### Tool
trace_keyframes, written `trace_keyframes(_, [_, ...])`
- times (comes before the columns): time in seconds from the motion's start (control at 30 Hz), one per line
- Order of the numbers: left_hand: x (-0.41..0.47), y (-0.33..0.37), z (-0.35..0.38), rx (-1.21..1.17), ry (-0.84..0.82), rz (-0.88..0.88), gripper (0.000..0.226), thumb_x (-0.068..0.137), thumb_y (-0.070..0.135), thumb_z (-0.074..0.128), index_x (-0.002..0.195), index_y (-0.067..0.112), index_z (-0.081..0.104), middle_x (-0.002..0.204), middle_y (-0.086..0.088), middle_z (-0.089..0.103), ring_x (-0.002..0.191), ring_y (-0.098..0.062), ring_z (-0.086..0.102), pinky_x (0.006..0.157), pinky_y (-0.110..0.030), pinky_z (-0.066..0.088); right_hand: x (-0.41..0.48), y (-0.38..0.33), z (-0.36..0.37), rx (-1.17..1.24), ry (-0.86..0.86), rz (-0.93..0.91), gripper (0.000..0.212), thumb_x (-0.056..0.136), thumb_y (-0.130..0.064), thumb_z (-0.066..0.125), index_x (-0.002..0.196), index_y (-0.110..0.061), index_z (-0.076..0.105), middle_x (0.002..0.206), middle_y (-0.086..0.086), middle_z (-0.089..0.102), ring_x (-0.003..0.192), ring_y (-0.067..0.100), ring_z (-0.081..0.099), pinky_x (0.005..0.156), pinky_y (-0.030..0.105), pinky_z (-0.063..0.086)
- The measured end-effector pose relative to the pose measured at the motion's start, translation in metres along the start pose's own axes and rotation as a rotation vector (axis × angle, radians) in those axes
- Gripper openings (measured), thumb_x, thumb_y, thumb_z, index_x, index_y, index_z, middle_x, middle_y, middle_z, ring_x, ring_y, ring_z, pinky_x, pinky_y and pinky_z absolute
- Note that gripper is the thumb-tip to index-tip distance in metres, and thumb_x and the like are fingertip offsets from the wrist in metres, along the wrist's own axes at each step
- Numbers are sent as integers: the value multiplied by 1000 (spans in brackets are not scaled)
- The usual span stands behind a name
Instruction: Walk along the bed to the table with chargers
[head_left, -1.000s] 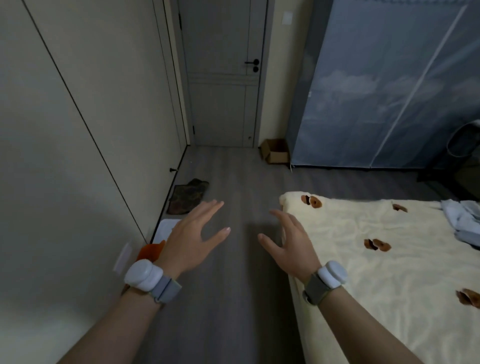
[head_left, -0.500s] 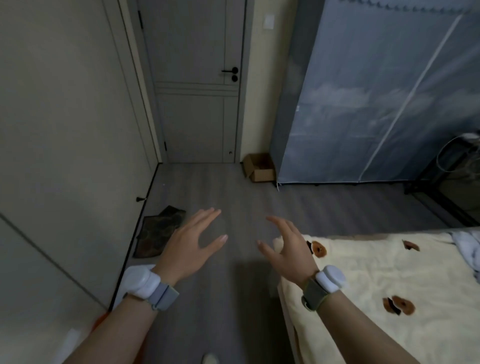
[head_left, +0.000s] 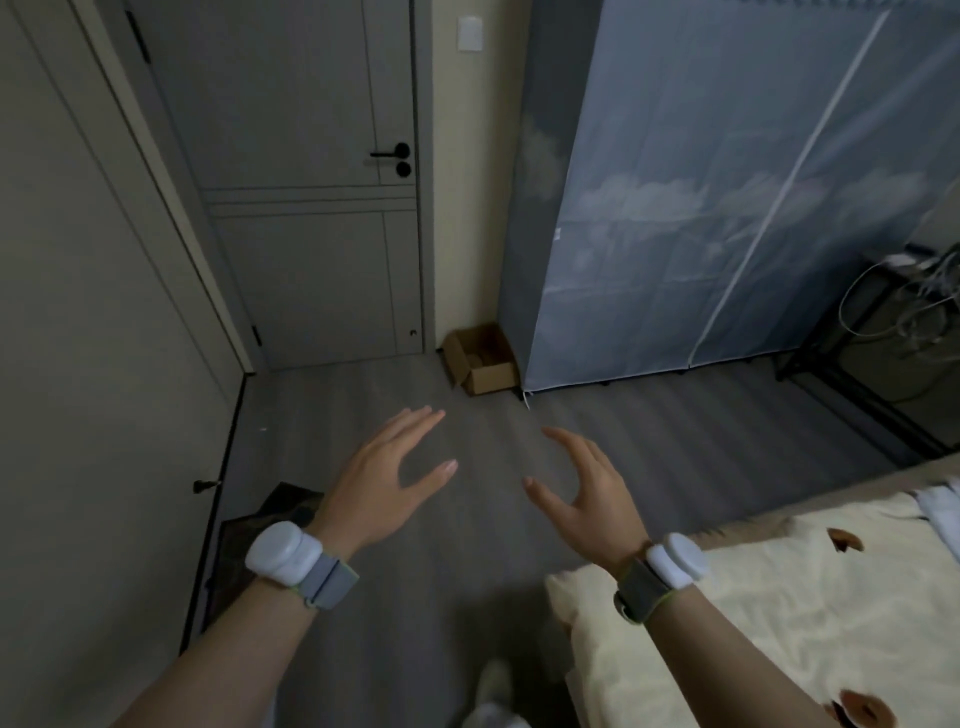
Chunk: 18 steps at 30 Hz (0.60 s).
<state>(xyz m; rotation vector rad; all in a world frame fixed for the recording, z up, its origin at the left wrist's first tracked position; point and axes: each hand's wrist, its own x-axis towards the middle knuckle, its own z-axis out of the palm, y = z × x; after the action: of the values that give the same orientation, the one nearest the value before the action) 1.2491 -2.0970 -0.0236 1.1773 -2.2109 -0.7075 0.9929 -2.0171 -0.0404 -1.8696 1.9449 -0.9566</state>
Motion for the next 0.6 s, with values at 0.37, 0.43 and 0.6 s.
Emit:
trace_keyframes(0.37, [259, -17, 28, 10, -32, 122, 65, 90, 58, 55, 149, 38, 36, 158, 17, 30, 146, 0, 17, 114, -27, 19, 218, 88, -22, 29, 103, 0, 63, 87, -51, 64, 141, -25, 44, 137, -4, 56, 124, 11, 51, 99, 17, 35])
trace_keyframes(0.43, [310, -14, 33, -3, -42, 138, 65, 90, 56, 56, 149, 37, 37, 158, 16, 31, 146, -1, 19, 112, -23, 18, 260, 106, -33, 32, 122, 19, 62, 87, -51, 63, 140, -25, 45, 136, -4, 57, 125, 13, 52, 101, 22, 38])
trace_keyframes(0.6, [409, -23, 65, -34, -120, 194, 65, 90, 57, 56, 149, 36, 37, 157, 16, 31, 146, -3, 23, 109, -16, 16, 324, 152, -46, -5, 175, 76, 61, 88, -49, 64, 140, -22, 47, 136, -3, 58, 124, 12, 52, 103, 22, 38])
